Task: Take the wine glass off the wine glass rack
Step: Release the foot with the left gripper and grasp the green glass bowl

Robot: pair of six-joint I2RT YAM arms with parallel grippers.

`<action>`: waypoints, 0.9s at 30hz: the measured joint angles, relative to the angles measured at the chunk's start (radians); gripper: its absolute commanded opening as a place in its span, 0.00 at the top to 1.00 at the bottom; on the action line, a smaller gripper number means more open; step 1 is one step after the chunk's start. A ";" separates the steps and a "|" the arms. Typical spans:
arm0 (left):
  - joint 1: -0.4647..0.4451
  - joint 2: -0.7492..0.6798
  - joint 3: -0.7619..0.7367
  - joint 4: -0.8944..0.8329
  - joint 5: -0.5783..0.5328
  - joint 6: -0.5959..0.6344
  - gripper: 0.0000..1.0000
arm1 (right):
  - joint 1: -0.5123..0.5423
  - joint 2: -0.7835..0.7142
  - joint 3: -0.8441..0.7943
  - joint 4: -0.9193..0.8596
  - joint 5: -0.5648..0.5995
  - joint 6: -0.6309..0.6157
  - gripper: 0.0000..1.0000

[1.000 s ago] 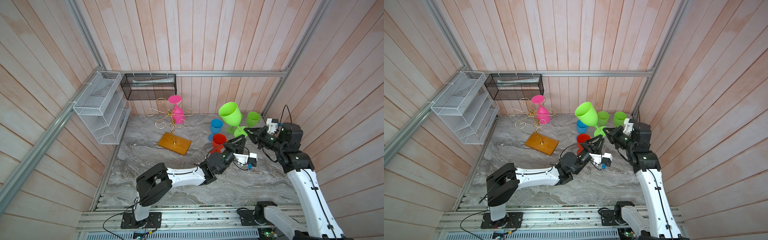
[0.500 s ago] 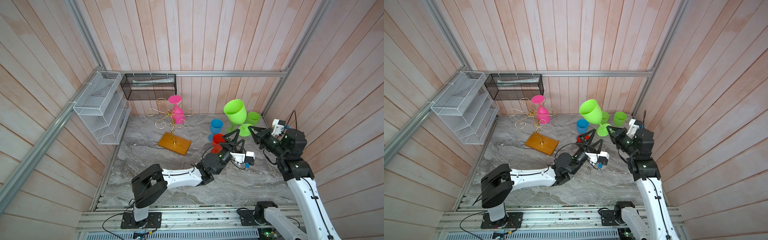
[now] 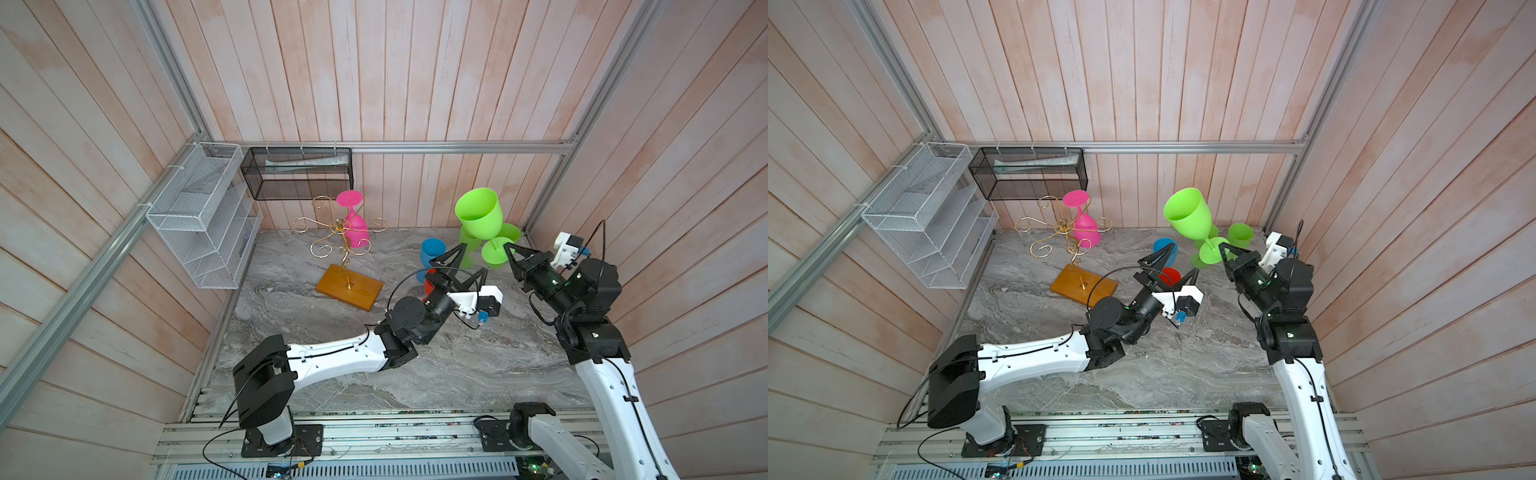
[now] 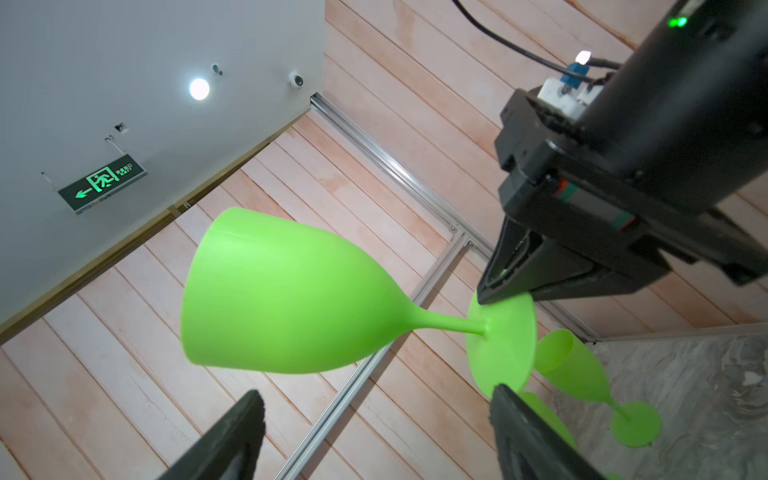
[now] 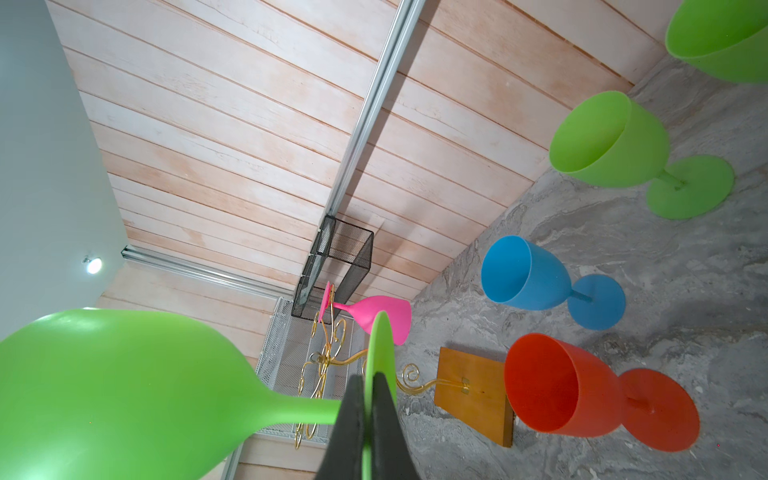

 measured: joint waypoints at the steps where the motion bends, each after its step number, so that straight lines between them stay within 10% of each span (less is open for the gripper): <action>1: 0.001 -0.018 0.000 -0.025 0.005 -0.030 0.14 | 0.000 -0.001 -0.003 0.011 0.007 -0.001 1.00; 14: 0.118 -0.191 0.026 -0.399 0.182 -0.464 0.19 | -0.064 -0.051 -0.181 0.128 0.062 -0.047 1.00; 27: 0.254 -0.110 0.371 -0.821 0.564 -0.724 0.32 | -0.075 -0.136 -0.299 0.225 0.093 -0.166 1.00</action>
